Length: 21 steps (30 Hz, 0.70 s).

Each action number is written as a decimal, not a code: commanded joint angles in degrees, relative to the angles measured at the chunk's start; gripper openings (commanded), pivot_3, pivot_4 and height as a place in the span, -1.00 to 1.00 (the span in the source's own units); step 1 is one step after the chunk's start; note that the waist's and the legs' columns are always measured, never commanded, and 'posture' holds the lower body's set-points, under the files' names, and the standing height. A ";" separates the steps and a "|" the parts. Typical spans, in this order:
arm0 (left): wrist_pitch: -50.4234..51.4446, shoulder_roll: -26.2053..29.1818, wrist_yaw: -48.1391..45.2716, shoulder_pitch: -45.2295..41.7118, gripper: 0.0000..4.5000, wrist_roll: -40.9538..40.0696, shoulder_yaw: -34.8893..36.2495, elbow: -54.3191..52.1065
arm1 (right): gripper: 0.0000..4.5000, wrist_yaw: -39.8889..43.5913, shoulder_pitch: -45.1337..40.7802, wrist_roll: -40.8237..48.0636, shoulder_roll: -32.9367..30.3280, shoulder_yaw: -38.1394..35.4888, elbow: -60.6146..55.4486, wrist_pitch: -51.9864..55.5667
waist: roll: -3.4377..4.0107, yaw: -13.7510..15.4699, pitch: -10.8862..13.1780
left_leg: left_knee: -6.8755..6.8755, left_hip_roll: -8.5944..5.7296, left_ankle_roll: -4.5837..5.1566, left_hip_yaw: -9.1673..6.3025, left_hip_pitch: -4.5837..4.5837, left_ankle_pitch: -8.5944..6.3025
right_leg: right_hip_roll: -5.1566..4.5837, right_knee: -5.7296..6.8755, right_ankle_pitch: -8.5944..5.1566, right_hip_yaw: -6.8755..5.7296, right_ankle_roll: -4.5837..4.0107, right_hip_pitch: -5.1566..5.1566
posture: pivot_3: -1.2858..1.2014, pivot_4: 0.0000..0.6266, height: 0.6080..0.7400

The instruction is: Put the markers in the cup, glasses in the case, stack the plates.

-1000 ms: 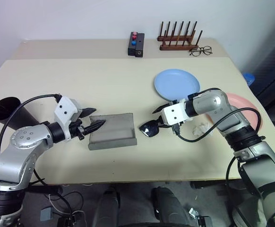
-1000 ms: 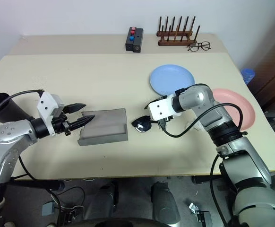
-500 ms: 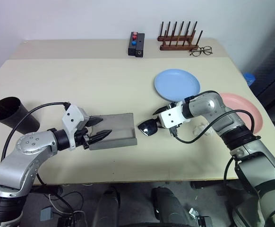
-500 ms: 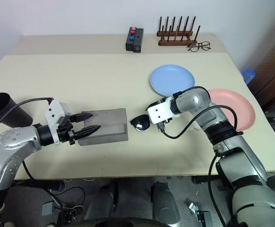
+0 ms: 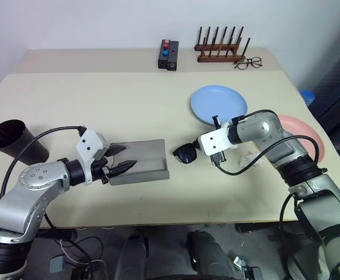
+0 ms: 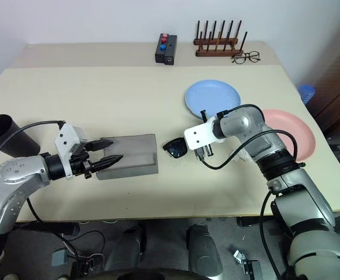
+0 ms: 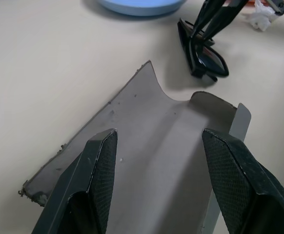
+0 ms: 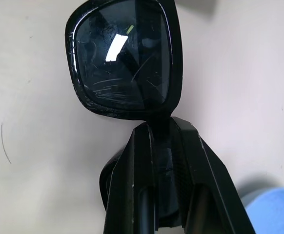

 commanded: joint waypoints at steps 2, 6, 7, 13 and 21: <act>-4.55 -0.05 2.72 -2.92 0.25 2.83 3.73 4.01 | -0.99 -0.91 -1.11 4.37 2.48 -5.13 -8.98 15.37 | 0.00 -0.03 0.00 | 0.00 0.00 0.00 0.00 0.00 0.00 | 0.01 0.01 0.00 0.00 -0.01 -0.01 | 0.03 -0.52 0.98; -8.75 -0.18 5.27 -6.18 0.25 6.36 4.59 9.49 | -0.99 0.38 -1.21 5.20 4.06 -4.63 -19.70 27.16 | 0.01 0.02 0.00 | -0.03 0.01 0.00 0.00 -0.01 0.00 | 0.01 0.02 0.00 0.00 0.01 -0.05 | 0.03 -0.52 0.98; -9.61 -0.31 5.65 -6.68 0.25 6.98 4.58 10.32 | -0.99 0.54 -0.94 5.81 4.38 -4.56 -21.76 28.98 | 0.01 0.02 0.00 | -0.03 0.00 0.00 0.00 -0.03 0.00 | 0.01 0.02 0.00 -0.01 0.01 -0.06 | 0.03 -0.52 0.98; -11.19 -1.33 6.33 -7.62 0.25 7.89 3.99 11.02 | -0.99 -0.72 0.09 6.04 5.68 -2.91 -26.99 34.78 | 0.00 0.12 0.00 | -0.01 0.00 -0.01 0.00 -0.08 0.00 | 0.00 -0.02 0.00 -0.02 0.01 -0.06 | 0.03 -0.52 0.98; -10.05 -1.86 6.27 -6.23 0.25 7.57 4.09 8.74 | -0.99 -1.41 2.09 -0.06 -3.31 -0.15 -22.40 28.15 | 0.00 0.18 0.00 | 0.00 -0.01 -0.01 0.00 -0.12 0.00 | -0.02 -0.05 0.00 -0.01 0.01 -0.09 | 0.03 -0.52 0.98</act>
